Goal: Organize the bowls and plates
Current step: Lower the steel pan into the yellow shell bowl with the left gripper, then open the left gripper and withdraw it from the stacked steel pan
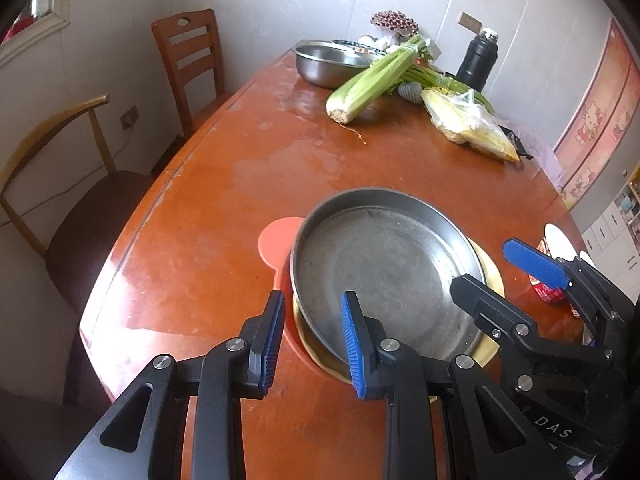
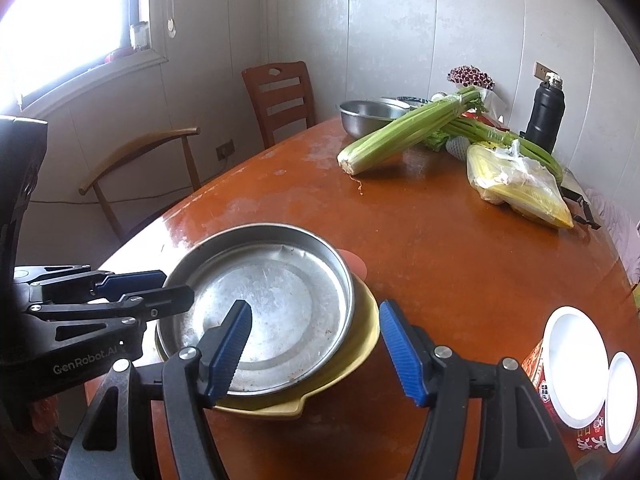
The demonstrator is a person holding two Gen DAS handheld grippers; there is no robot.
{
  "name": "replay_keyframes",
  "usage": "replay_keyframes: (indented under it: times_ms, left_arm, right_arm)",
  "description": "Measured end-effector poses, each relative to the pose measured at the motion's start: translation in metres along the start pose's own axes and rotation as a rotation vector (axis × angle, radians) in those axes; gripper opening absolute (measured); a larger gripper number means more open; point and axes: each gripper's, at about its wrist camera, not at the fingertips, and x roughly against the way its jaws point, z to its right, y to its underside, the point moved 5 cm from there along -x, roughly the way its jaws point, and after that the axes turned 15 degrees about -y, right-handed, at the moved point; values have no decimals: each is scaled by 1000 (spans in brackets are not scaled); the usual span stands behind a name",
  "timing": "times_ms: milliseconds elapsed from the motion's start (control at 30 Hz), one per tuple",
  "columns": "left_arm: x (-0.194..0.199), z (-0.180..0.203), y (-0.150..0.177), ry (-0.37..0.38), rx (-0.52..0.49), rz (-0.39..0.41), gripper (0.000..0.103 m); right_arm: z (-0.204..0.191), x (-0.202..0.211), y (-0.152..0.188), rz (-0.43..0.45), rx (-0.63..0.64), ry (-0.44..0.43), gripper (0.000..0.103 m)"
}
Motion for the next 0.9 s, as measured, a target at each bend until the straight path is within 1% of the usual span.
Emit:
replay_keyframes:
  times_ms: [133,200,433,567,633,700,767,867,900]
  left_arm:
    - [3,-6,0,-15,14,0,33]
    - [5,-8,0,-17,22,1,39]
    - [9,-14,0,-32,44,-1,42]
    - [8,-19,2,-31,65,-12,47]
    - [6,-20,3,-20,72,-29,48]
    - [3,-22,4,6,89,-46,49]
    - [-3,-24,5,29,111,-70,50]
    - [-13,-24,7,86,153,-118,52]
    - [-15,-23,8,92,158,-125,52]
  right_arm:
    - [1,3,-1,14,-9,-13,69]
    - [2,4,-2,20,-13,-20,70]
    - [7,13,-3,53,-37,-38,72]
    - [9,18,-2,65,-49,-43,74]
    - [12,19,-1,68,-58,-43,74]
    - [16,19,0,67,-76,-45,75]
    - [20,17,3,56,-99,-45,75]
    - [24,11,9,30,-142,-59,75]
    - [26,9,11,23,-155,-58,75]
